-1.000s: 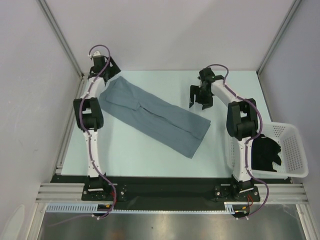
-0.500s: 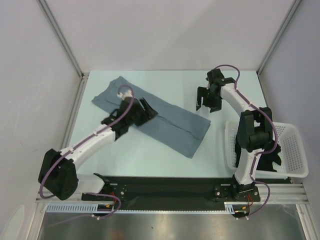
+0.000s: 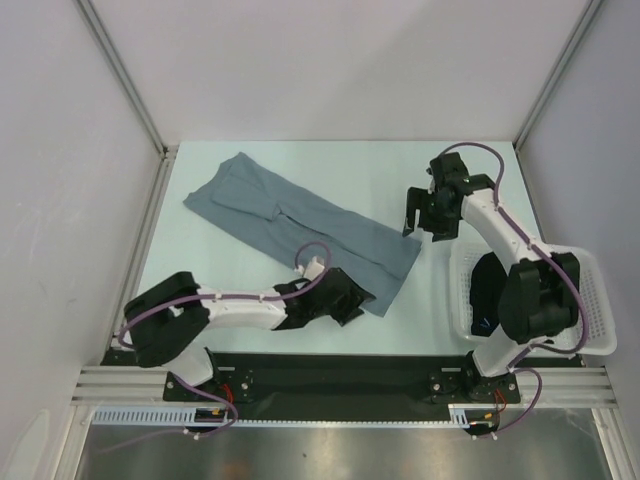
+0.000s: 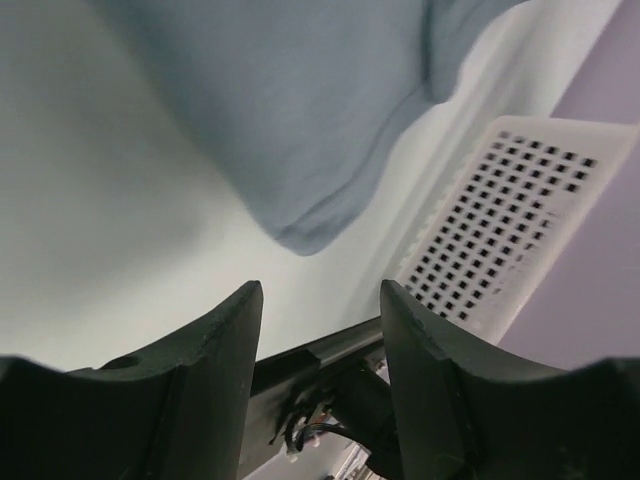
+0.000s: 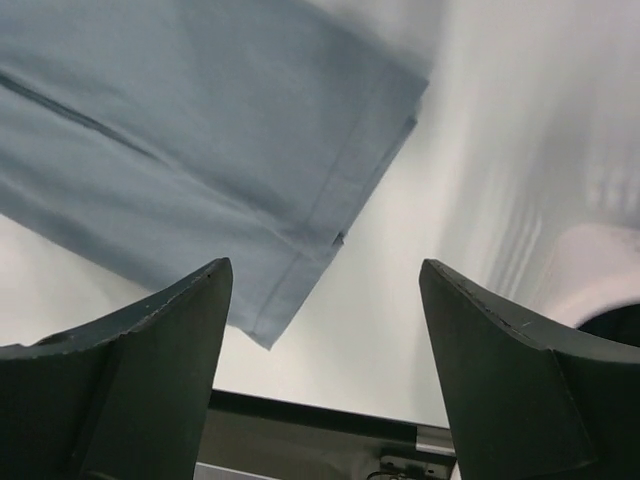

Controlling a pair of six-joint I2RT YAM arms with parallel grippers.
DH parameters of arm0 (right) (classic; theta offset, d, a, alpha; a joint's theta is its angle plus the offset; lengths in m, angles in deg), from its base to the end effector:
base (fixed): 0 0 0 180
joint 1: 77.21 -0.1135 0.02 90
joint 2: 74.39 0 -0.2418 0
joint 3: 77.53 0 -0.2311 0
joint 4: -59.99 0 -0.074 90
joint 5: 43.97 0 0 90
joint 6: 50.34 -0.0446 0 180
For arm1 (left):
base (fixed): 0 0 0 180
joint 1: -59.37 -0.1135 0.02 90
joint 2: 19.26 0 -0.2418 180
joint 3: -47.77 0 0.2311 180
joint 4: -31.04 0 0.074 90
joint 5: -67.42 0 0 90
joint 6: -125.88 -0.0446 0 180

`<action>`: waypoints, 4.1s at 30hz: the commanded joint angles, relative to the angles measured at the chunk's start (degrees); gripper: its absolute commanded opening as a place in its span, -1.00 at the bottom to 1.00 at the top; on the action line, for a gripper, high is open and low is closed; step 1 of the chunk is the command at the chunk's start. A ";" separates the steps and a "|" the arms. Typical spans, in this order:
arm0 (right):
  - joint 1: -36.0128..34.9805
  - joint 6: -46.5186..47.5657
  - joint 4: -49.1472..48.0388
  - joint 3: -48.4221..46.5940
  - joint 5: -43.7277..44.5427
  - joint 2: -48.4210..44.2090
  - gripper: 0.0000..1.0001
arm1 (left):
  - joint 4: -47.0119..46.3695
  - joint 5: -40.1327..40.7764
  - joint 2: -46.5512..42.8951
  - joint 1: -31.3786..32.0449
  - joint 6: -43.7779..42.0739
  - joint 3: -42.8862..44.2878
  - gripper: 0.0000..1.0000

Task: Fold and stack the t-shirts
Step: Fold the tshirt

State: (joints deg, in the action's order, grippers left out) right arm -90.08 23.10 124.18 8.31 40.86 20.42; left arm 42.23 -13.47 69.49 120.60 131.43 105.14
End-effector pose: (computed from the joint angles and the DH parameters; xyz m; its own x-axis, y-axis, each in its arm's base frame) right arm 0.3127 0.0756 0.2446 -0.9197 0.0811 -0.3843 0.0031 0.9799 0.1994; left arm 0.1501 -0.2586 0.1551 -0.7741 -0.6321 -0.0354 -0.4023 0.5344 -0.7434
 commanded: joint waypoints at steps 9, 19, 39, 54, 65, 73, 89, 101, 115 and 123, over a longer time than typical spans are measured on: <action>0.47 -0.76 -0.63 8.01 -0.89 -14.11 0.64 | -7.83 5.84 11.53 5.83 17.21 0.30 0.06; 1.00 -0.41 -2.04 10.38 -2.65 -14.82 0.64 | -6.95 6.01 15.13 6.00 23.19 -0.31 -0.07; 1.00 0.38 -1.60 12.93 -3.53 -15.44 0.65 | -1.54 3.47 7.24 4.68 10.64 -6.73 -0.99; -12.61 -0.93 -4.58 20.93 -10.03 -15.54 0.64 | 26.96 4.00 -34.32 11.88 7.28 -25.34 -0.99; -19.56 -0.67 -12.12 30.58 -24.44 -11.75 0.16 | 41.92 3.99 -55.17 19.63 14.84 -30.98 -0.99; -21.59 -0.94 -14.44 31.30 -21.56 -7.89 0.18 | 43.58 1.35 -60.01 19.63 16.07 -34.07 -0.99; -21.85 -0.75 -16.27 31.20 -21.02 -0.93 -0.21 | 41.56 0.48 -58.17 19.63 15.02 -33.54 -0.99; -29.75 -15.51 -19.35 40.52 -20.06 -8.84 -1.00 | 37.19 0.04 -52.19 19.80 14.14 -30.98 -0.99; -31.26 -15.70 -7.76 33.80 -10.59 -15.70 -0.23 | 53.42 -4.17 -58.86 19.80 12.29 -23.52 -0.42; -23.36 -3.51 -13.35 11.55 -5.20 -4.03 0.63 | 54.31 13.37 -56.97 17.63 -7.98 -9.30 0.11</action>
State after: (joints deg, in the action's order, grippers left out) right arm -116.35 12.70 115.48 26.27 32.51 12.14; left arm 96.70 -11.20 9.04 139.92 135.01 87.78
